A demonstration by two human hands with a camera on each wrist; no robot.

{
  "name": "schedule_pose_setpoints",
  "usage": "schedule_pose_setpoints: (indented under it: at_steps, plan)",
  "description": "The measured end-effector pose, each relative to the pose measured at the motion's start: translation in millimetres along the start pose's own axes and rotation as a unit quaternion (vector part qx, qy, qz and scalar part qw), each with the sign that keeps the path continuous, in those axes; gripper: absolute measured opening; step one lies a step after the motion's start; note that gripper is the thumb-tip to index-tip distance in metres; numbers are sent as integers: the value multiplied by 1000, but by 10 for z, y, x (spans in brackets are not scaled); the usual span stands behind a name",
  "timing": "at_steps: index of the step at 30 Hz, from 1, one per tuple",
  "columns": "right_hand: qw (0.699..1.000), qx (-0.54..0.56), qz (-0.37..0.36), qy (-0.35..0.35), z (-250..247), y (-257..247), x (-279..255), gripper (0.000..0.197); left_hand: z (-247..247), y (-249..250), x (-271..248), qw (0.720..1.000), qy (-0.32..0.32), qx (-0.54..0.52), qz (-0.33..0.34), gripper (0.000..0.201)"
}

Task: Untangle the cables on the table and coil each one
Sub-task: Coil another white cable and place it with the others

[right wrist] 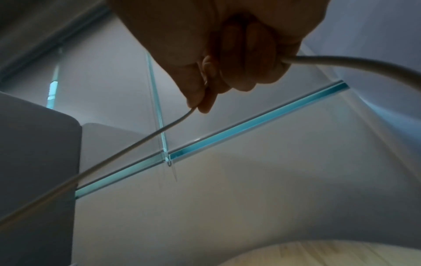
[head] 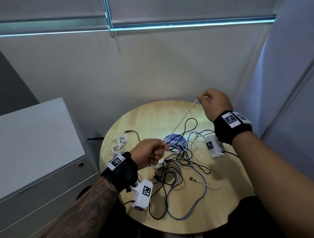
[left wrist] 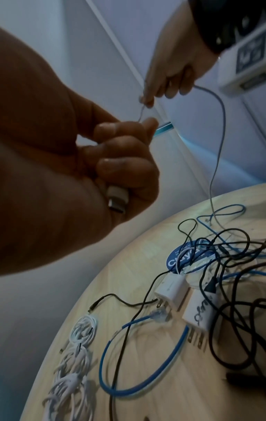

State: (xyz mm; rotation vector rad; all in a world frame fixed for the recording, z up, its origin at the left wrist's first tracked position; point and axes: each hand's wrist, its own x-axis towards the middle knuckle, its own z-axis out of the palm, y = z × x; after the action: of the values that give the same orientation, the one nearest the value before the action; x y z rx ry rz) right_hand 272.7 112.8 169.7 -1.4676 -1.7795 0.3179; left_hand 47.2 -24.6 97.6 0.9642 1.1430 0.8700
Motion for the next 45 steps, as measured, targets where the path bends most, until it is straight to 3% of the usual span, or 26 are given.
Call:
schedule_pose_setpoints:
  at_steps: [3, 5, 7, 10, 13, 16, 20, 23, 27, 29, 31, 33, 34, 36, 38, 41, 45]
  plan:
    - [999, -13, 40, -30, 149, 184, -70, 26, 7, 134, -66, 994, -96, -54, -15, 27]
    - [995, -18, 75, -65, 289, 303, -193, 24, 4, 276, -92, 972, -171, -162, 19, 23]
    - [990, -3, 99, -96, 446, 369, -383, 21, 20, 433, -81, 949, -190, -239, 81, 21]
    - [983, 1, 87, -163, 694, 336, -737, 21, 84, 599, 62, 940, -116, -271, 169, 20]
    - [970, -55, 11, -237, 833, 195, -1118, 24, 4, 582, 294, 933, 24, -293, 209, 27]
    - [966, -64, -52, -244, 735, 66, -1391, 21, -191, 461, 461, 931, 122, -263, 223, 27]
    - [960, 15, -136, -243, 475, -121, -1493, 17, -236, 203, 511, 936, 176, -193, 237, 21]
    - [955, 60, -168, -238, 295, -287, -1444, 13, -132, 43, 495, 952, 175, -103, 229, 19]
    - [966, 92, -147, -190, 120, -329, -1266, 10, 80, -1, 347, 974, 106, 51, 193, 16]
    - [969, 96, -140, -180, 70, -321, -1197, 10, 176, -30, 287, 982, 61, 66, 169, 20]
    - [966, 131, -132, -179, 59, -346, -1188, 12, 237, -47, 268, 987, 20, 11, 159, 20]
    - [957, 181, -120, -191, 57, -410, -1235, 11, 230, -32, 300, 981, 31, -109, 154, 11]
    - [952, 196, -119, -204, 56, -443, -1270, 11, 206, -14, 325, 971, 53, -179, 147, 17]
    - [945, 187, -129, -236, 46, -478, -1336, 12, 122, 19, 389, 926, 90, -337, 141, 23]
    - [941, 154, -145, -263, 36, -488, -1377, 13, 28, 45, 418, 888, 123, -421, 141, 22]
    - [938, 149, -144, -278, -1, -500, -1371, 13, -40, 123, 432, 862, 150, -457, 161, 20]
    - [942, 169, -133, -257, -50, -523, -1290, 12, 60, 138, 454, 894, 157, -381, 174, 19]
